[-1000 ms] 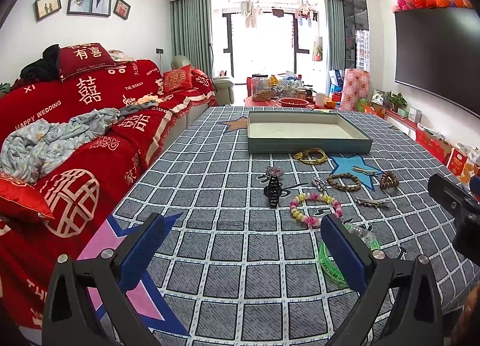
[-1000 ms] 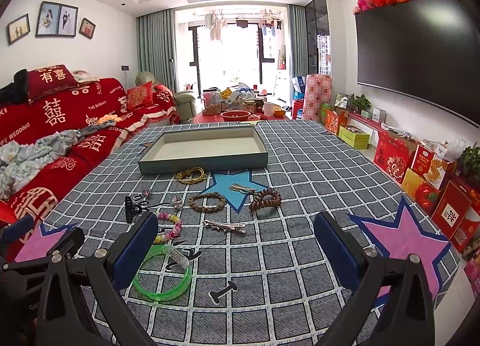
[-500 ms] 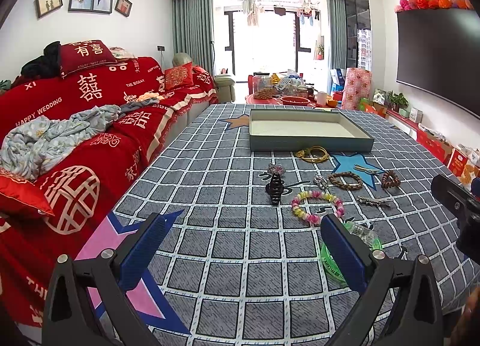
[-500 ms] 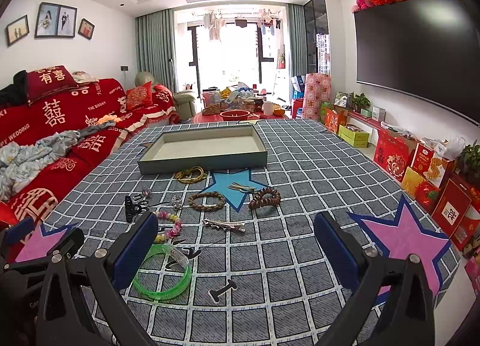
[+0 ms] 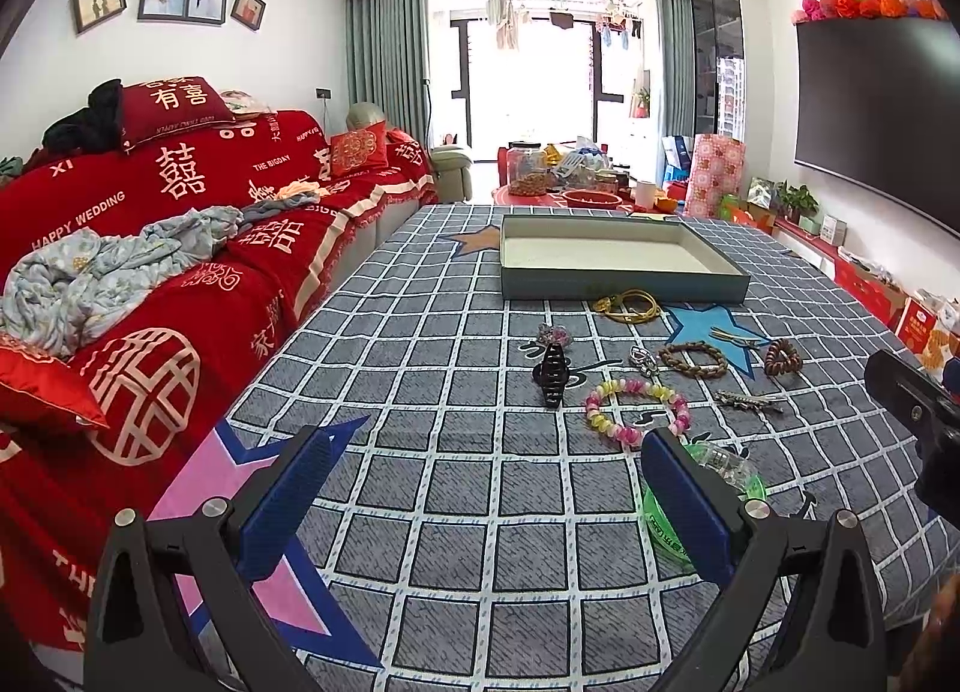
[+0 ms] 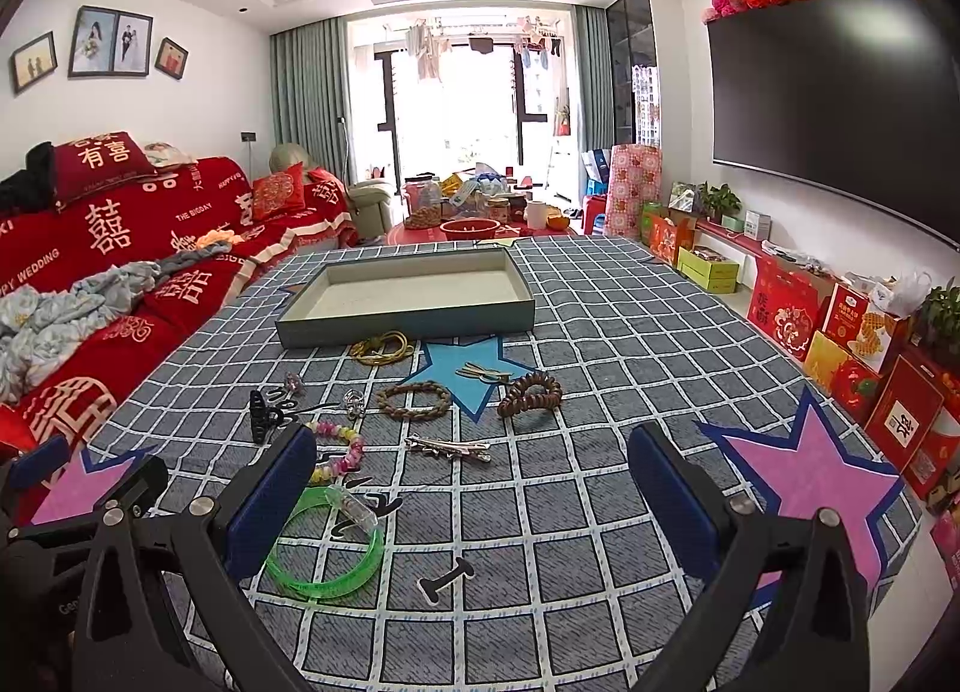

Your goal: Organize jewelry

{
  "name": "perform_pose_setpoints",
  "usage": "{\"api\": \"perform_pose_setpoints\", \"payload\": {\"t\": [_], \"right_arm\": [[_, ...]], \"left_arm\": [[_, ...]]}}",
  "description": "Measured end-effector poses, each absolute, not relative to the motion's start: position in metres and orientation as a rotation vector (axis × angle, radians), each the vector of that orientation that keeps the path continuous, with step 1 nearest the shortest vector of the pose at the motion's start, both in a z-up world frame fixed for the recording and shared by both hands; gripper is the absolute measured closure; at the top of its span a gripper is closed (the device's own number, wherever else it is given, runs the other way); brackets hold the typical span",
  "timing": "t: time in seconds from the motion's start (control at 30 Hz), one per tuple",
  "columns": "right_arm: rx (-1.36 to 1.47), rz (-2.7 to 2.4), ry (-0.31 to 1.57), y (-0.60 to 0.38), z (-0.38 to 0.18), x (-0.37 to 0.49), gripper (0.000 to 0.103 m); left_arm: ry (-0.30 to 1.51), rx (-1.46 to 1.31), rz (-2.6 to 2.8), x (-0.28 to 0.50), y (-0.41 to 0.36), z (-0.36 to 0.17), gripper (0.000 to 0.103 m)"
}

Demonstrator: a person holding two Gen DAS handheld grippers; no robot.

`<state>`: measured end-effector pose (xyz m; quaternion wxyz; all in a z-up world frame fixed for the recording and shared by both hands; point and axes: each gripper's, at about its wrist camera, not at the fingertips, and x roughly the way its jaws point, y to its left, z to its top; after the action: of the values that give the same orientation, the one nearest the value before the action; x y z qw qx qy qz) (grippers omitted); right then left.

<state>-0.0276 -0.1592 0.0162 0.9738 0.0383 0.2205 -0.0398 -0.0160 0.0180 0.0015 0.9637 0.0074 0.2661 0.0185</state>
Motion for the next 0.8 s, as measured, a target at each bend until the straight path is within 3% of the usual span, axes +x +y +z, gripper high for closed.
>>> {"api": "perform_pose_setpoints", "payload": {"t": [0.47,0.8], "right_arm": [[0.088,-0.079,0.473,-0.156,0.007,-0.025,0.0],[0.094,-0.071,0.625,-0.178,-0.008,0.013,0.0]], "left_arm": [[0.59,-0.003,0.009,-0.009,0.016,-0.003,0.0],[0.785,-0.031,-0.173,0.024,0.007,-0.017,0.0]]}}
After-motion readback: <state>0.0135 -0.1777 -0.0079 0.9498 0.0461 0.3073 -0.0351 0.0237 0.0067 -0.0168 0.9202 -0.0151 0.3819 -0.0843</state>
